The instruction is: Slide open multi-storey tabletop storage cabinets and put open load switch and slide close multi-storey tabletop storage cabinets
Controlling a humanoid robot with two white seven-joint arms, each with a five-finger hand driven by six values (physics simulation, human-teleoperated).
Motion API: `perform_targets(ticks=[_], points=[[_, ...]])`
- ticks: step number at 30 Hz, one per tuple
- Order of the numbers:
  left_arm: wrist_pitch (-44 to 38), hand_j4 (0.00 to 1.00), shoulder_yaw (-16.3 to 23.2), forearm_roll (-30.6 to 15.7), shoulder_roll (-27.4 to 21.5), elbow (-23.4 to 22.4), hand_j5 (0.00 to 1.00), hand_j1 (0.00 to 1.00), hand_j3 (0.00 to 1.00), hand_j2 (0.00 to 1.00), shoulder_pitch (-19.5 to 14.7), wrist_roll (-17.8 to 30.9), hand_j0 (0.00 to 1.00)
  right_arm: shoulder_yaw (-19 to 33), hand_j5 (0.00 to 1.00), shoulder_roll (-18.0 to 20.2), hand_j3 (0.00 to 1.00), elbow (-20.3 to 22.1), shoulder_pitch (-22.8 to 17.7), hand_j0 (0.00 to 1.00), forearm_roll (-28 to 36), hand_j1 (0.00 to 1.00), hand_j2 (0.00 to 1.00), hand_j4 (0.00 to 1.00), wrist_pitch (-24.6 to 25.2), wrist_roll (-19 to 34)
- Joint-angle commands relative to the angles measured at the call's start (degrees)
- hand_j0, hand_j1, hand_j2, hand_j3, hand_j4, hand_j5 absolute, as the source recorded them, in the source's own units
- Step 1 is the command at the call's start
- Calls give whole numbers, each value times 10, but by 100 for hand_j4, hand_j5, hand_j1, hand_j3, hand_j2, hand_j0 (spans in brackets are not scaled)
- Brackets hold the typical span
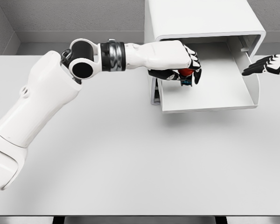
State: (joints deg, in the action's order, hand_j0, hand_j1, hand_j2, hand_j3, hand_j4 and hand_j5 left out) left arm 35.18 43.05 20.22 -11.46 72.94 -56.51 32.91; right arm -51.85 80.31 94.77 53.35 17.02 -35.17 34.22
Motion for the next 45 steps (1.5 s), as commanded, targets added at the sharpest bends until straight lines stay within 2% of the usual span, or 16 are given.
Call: perform_targets(ticks=[1,3,5,19,22,24,26,27,28,29,32,34,38,40,41,45], points=[[-2,66,-1,-4,0,0,66,66,66,66,0,0,66,2,100,1,100,1,0,100,4,100,100,100,2,0],[-2,74,-2,-4,0,0,74,74,74,74,-1,0,74,2,100,1,100,1,0,100,4,100,100,100,2,-1],[-2,77,-2,-4,0,1,77,77,77,77,-1,-2,77,3,100,1,100,1,0,100,4,100,100,100,2,-1],[-2,77,-4,-13,-1,8,77,77,77,77,-7,-2,77,3,100,5,100,2,0,100,-1,100,100,100,2,0],[-2,77,-9,-22,-7,28,77,77,77,77,-8,-2,77,3,100,5,100,2,0,100,-1,100,100,100,2,0],[-2,76,-9,-57,-23,57,76,76,76,76,-18,-2,76,3,100,6,100,2,0,100,-1,100,100,100,2,0],[-2,76,-6,-130,-80,120,76,76,76,76,-20,0,76,3,100,6,100,3,1,100,-1,100,100,100,2,0],[-2,84,-2,-190,-126,155,84,84,84,84,-25,0,84,3,100,6,100,4,1,100,-1,100,100,100,2,-1],[-2,96,-1,-213,-156,178,96,96,96,96,-25,0,96,3,100,6,100,5,1,100,-1,100,100,100,2,-1],[-2,100,-1,-250,-191,204,100,100,100,100,-25,-1,100,3,100,6,100,5,1,100,-1,100,100,100,2,-1],[-2,100,29,-320,-287,233,100,100,100,100,-21,0,100,3,100,6,100,8,2,100,-1,100,100,100,2,-3],[-2,100,48,-328,-335,244,100,100,100,100,-16,0,100,3,100,2,100,12,2,100,-1,100,100,100,2,-5],[-2,100,51,-323,-382,244,100,100,100,100,36,0,100,3,100,1,100,15,2,100,-1,100,100,100,2,-6],[-2,100,52,-323,-419,241,100,100,100,100,46,-2,100,3,100,-4,100,16,-2,100,-1,100,100,100,2,-6],[-2,100,48,-322,-425,238,100,100,100,100,63,-2,100,3,100,-6,100,16,-3,100,-1,100,100,100,2,-7],[-2,100,47,-320,-450,202,100,100,100,100,72,-2,100,3,100,-30,100,18,-11,100,-1,100,100,100,2,-7]])
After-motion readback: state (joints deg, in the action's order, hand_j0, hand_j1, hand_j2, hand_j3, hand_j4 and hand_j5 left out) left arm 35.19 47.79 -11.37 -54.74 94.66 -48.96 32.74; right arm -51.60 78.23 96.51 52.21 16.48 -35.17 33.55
